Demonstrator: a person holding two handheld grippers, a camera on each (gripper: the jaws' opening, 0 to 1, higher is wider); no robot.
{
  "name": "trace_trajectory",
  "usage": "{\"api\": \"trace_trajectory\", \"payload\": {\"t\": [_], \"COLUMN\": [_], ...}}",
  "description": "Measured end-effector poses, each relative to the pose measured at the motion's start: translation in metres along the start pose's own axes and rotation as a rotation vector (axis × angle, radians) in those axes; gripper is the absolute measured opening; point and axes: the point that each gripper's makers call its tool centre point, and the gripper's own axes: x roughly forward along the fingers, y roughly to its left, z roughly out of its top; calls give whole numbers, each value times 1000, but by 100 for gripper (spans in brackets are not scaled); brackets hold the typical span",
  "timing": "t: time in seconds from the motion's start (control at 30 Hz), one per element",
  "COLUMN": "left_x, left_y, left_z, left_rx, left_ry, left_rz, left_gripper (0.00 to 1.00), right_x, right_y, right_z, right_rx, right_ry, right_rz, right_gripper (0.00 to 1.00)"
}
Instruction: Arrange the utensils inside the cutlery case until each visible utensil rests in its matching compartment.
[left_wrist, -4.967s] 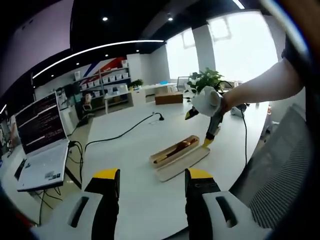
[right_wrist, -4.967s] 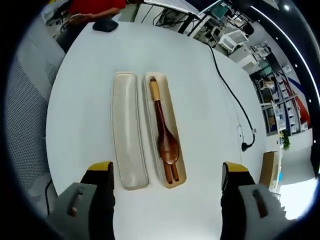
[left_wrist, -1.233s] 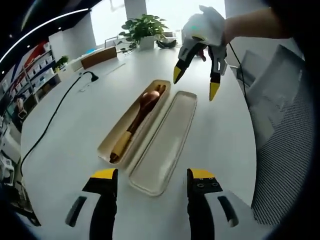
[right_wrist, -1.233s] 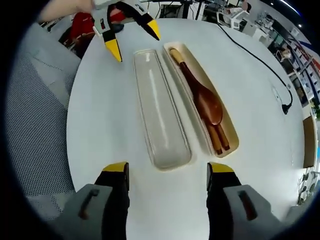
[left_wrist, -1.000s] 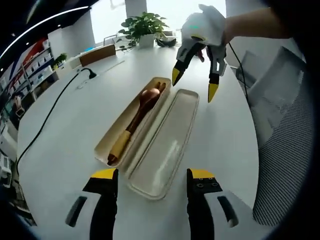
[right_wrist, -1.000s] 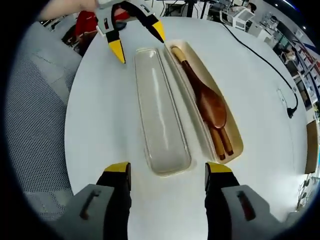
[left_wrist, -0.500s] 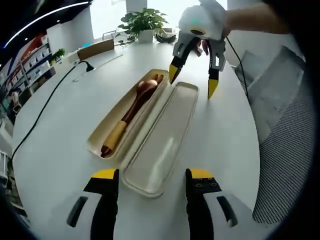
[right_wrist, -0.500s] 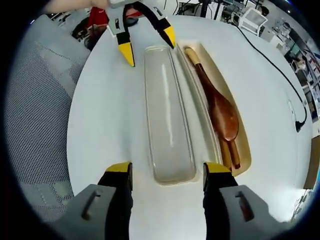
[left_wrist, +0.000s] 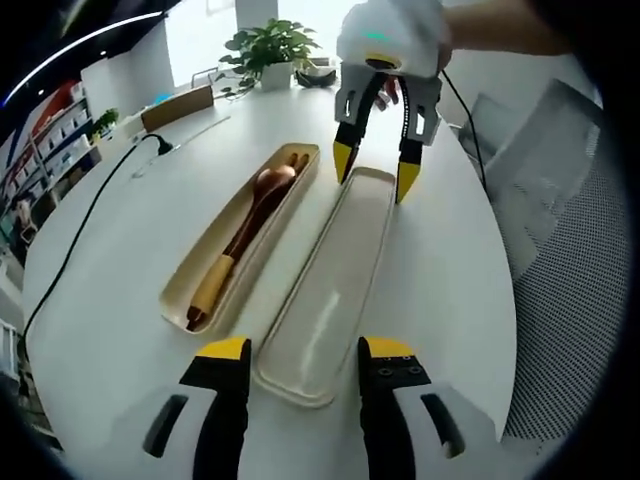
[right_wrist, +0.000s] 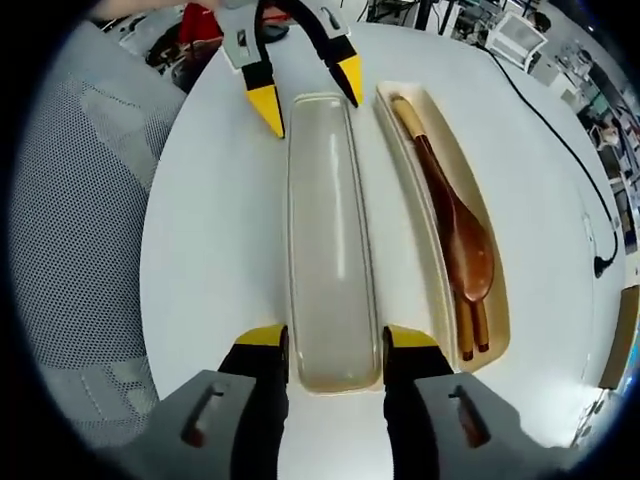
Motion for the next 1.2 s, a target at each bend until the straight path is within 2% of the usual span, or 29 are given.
{"api": "trace_trajectory", "payload": {"t": [0.1,0.43,0.63,0.8,0.87,1.07,1.17,1.2], "left_x": [2,5,6,5,3,1,-1,-2], "left_y": [-5,-10,-17,-17,-22,-31,-36,-34], "left_z": [4,8,8,5,2,-1,-2,-2], "left_rx": [56,59,78,79,87,101,105,109], "left_ry": [-1,1,57,80,107,91,72,58], "left_rz": [-22,-48,-71,-79,-97,-93,-102,-84], "left_gripper": [42,40,39,39,39,39,40,41], "right_x": [0,0,-1,-1,-2,-3,-6,-8], "right_y": [0,1,3,6,8,19,27,29], "right_z": [0,-1,-2,-1,-1,-4,-4,-2], "right_rx": [-7,-23,-30,-32,-57,-42,-23,2], "right_ry": [39,139,125,149,151,161,147,129], "right_rz": [5,8,5,2,-4,33,76,89], "right_gripper": [35,36,35,34,34,34,34,34]}}
